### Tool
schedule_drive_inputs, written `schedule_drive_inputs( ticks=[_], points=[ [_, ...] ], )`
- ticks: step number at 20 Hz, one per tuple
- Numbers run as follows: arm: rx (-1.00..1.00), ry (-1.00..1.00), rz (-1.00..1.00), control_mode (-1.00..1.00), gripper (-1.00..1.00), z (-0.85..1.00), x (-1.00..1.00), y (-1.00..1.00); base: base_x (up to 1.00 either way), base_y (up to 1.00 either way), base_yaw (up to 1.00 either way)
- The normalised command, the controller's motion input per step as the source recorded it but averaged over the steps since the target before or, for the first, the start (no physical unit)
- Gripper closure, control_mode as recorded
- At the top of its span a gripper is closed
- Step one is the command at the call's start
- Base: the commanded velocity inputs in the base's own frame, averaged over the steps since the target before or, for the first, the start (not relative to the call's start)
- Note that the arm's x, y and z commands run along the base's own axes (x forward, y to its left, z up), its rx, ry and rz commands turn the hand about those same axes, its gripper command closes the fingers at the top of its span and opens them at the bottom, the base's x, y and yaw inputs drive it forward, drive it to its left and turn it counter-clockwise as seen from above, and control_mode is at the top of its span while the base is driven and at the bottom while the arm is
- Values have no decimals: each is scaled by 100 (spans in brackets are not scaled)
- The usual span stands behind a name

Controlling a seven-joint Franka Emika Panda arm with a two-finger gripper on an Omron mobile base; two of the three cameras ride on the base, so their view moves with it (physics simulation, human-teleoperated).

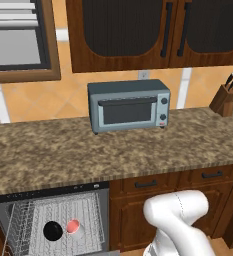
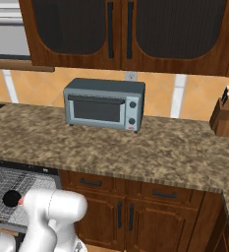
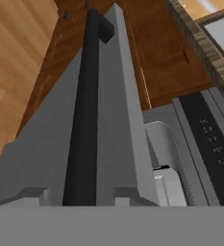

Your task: Pick up the cup and bowl from the counter, place them in the dishwasher, and close the dishwasher door.

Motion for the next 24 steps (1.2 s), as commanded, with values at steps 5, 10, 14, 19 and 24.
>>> schedule_drive_inputs(
  ticks=[5,10,14,19,24],
  points=[
    [19,-23,-25,-100,-100,-4,100,-41,0,0,0],
    [12,-14,-38,-100,-100,-26,100,-27,0,0,0],
    [9,-13,-40,-100,-100,-39,100,-21,0,0,0],
    [5,-11,-41,-100,-100,-34,100,-13,0,0,0],
    [0,-7,-42,-100,-100,-36,100,-6,0,0,0]
  ],
)
